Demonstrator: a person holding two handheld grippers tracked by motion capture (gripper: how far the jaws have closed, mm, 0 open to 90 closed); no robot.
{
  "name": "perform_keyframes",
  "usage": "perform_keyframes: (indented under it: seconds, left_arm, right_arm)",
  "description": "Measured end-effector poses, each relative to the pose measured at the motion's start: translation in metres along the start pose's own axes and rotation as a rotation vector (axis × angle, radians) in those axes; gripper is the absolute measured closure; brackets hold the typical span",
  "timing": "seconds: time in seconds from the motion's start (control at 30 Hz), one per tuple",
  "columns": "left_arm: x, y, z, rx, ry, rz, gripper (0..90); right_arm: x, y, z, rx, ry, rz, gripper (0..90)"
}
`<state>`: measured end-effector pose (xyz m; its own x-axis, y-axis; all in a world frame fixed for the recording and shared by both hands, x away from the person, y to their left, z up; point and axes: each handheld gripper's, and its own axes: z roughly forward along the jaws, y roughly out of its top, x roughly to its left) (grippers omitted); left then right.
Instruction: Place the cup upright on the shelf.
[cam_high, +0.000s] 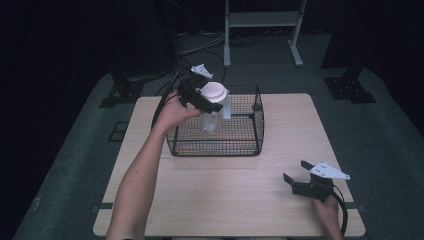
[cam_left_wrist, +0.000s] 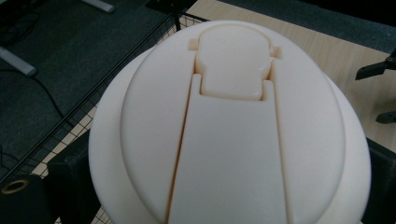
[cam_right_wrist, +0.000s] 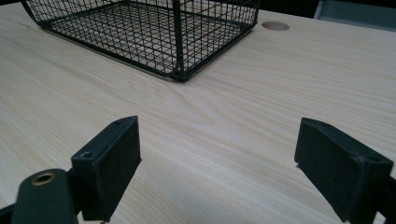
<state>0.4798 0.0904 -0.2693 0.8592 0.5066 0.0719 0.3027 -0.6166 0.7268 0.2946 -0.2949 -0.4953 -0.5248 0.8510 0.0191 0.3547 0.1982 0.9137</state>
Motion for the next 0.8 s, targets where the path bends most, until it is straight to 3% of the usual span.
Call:
perform_keyframes:
  seconds: [0.13, 0.8]
  left_arm:
    - [0.005, -0.002, 0.009, 0.028, 0.007, -0.013, 5.2]
    - [0.022, -0.013, 0.049, 0.050, 0.010, -0.079, 5.2]
  right_arm:
    - [0.000, 0.000, 0.000, 0.000, 0.001, 0.001, 13.5]
    - [-0.001, 0.000, -0.001, -0.008, 0.004, 0.004, 13.5]
